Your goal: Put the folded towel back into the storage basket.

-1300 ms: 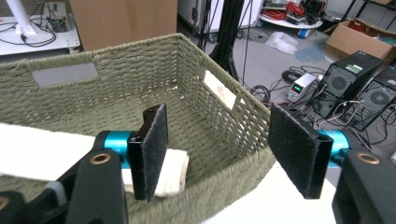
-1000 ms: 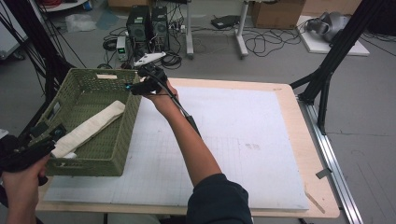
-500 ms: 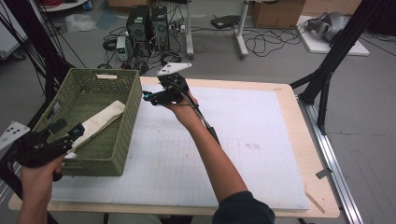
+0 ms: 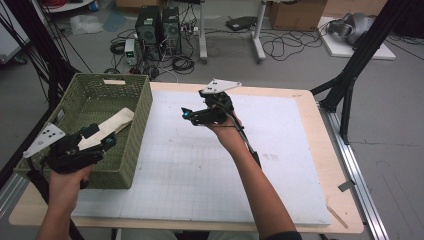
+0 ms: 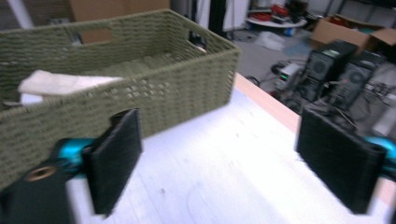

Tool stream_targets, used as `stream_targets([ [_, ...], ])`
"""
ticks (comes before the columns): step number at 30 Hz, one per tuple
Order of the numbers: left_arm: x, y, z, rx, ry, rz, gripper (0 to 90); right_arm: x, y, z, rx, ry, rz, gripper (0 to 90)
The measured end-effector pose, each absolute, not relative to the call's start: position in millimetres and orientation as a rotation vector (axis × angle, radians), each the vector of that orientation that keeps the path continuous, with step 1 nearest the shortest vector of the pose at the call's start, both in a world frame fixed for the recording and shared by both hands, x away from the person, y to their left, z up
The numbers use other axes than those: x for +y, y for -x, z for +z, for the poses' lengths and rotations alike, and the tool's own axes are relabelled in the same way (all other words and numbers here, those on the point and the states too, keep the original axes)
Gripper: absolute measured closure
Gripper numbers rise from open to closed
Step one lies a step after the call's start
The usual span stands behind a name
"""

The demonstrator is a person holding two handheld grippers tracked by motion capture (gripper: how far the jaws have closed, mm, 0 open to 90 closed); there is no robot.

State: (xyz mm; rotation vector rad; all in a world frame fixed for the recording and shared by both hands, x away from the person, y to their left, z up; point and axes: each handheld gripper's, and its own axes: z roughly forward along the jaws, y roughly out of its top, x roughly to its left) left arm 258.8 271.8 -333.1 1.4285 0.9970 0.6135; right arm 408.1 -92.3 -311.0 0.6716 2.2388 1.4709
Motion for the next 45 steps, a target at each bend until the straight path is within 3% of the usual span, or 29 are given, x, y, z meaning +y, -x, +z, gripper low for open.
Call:
stream_targets([
  [31, 182, -293, -335, 0.804, -1.557, 0.482, 23.5, -248, -343, -340, 2.035, -0.909, 1.337, 11.9],
  [45, 147, -303, -350, 0.742, -1.598, 0.489, 23.7, -296, -316, -360, 1.963, -1.016, 1.285, 11.9],
])
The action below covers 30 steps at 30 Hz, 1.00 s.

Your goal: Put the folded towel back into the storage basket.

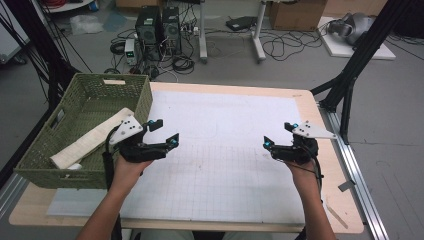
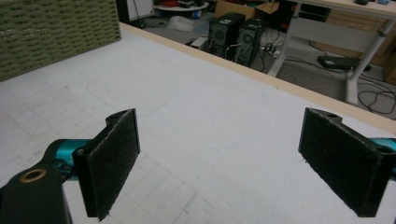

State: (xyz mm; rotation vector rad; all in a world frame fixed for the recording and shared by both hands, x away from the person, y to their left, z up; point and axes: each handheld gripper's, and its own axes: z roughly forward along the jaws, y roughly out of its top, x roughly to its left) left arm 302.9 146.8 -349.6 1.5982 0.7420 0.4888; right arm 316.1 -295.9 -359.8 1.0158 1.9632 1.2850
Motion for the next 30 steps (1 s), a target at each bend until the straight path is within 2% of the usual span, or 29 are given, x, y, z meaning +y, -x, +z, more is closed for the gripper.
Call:
stream_targets([
  [14, 121, -301, -387, 0.704, -1.652, 0.473, 23.4, -318, -296, -387, 1.928, -1.078, 1.235, 11.9],
  [21, 126, -296, -405, 0.725, -1.664, 0.472, 23.2, -317, -293, -393, 1.948, -1.071, 1.196, 11.9],
  [30, 133, -296, -411, 0.741, -1.664, 0.472, 23.2, -318, -293, -395, 1.925, -1.09, 1.21, 11.9],
])
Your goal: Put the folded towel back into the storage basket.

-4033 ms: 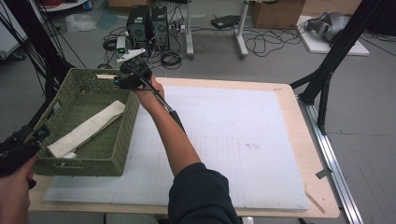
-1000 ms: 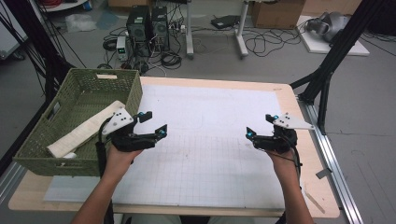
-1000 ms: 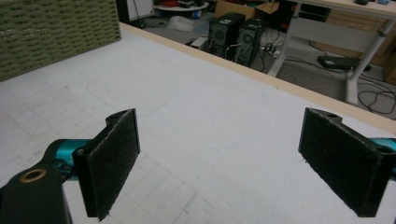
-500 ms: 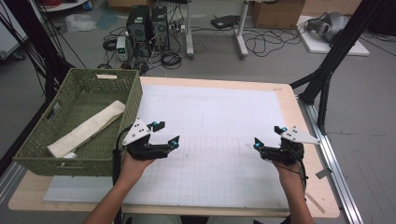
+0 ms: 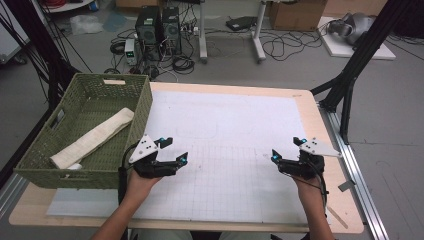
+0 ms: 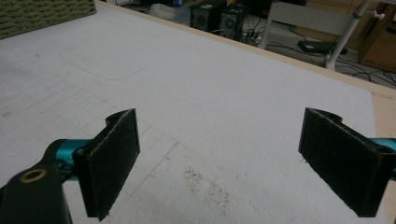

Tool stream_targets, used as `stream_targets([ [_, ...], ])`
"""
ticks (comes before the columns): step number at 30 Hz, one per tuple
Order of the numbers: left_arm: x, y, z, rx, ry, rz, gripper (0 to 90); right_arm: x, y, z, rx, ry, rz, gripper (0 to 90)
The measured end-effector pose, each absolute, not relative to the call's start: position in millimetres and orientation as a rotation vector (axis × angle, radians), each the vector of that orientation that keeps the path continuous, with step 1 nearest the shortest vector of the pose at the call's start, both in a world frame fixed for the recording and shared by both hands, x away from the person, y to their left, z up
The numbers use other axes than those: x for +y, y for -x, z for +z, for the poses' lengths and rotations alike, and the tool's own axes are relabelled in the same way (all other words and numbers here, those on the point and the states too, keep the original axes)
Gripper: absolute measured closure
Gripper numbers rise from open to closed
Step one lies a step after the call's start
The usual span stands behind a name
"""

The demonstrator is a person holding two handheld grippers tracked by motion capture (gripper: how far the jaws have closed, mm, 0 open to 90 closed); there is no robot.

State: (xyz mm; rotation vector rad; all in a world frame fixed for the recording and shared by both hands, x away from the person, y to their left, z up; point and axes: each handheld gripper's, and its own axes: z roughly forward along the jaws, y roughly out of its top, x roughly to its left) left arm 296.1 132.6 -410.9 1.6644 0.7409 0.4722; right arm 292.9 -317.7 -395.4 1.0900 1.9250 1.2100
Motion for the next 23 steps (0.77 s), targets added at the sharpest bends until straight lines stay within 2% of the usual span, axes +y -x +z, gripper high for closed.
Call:
stream_targets([
  [23, 132.8, -298.9, -412.4, 0.765, -1.674, 0.479, 23.4, -321.1, -290.7, -399.4, 1.918, -1.12, 1.22, 11.9],
])
